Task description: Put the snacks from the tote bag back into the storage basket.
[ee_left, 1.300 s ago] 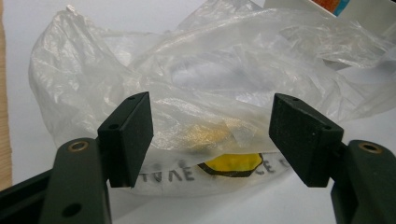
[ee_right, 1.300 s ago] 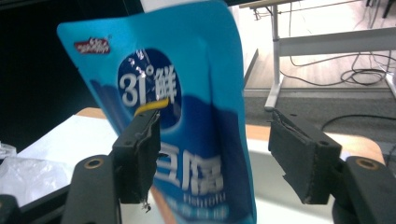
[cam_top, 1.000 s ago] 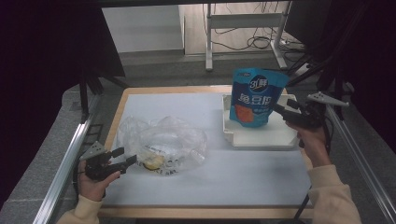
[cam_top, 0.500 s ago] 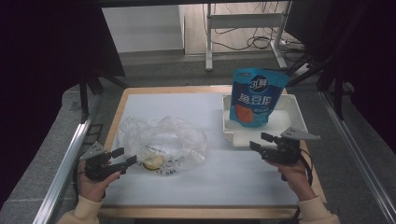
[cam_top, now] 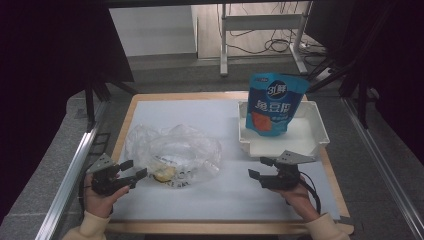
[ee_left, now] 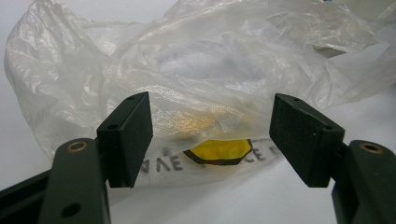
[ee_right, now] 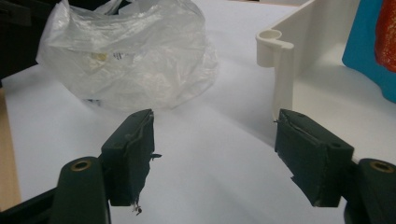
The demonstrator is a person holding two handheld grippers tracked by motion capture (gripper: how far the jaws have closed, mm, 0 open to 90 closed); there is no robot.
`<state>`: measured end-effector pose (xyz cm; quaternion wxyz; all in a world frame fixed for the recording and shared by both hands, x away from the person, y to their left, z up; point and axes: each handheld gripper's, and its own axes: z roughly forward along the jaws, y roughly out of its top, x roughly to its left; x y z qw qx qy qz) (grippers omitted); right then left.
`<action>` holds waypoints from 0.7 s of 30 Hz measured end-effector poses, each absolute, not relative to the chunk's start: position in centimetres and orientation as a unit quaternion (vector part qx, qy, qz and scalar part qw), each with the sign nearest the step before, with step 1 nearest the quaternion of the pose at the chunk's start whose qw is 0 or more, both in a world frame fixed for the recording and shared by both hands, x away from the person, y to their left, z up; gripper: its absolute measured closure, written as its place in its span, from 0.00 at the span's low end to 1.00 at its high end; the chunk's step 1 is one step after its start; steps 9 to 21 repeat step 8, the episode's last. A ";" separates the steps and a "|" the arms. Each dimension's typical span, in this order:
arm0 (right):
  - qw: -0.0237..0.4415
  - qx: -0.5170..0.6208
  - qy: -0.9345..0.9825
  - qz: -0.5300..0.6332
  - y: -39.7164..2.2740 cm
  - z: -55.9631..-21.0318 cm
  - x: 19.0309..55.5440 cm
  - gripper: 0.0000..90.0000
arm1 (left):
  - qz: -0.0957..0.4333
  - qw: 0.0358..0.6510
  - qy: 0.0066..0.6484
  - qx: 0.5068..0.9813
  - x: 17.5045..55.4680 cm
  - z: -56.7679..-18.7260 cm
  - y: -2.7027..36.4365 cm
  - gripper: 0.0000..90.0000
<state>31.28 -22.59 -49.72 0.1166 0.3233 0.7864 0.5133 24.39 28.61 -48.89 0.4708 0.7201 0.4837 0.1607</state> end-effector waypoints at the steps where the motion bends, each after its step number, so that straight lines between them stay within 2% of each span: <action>1: 0.118 0.324 0.786 0.514 -22.6 -49.8 31.3 0.31 | 0.160 0.470 0.483 0.721 24.4 -48.9 28.6 0.34; 21: 0.131 0.315 0.786 0.516 -22.4 -49.8 31.0 0.30 | 0.159 0.471 0.483 0.721 24.3 -49.0 28.5 0.33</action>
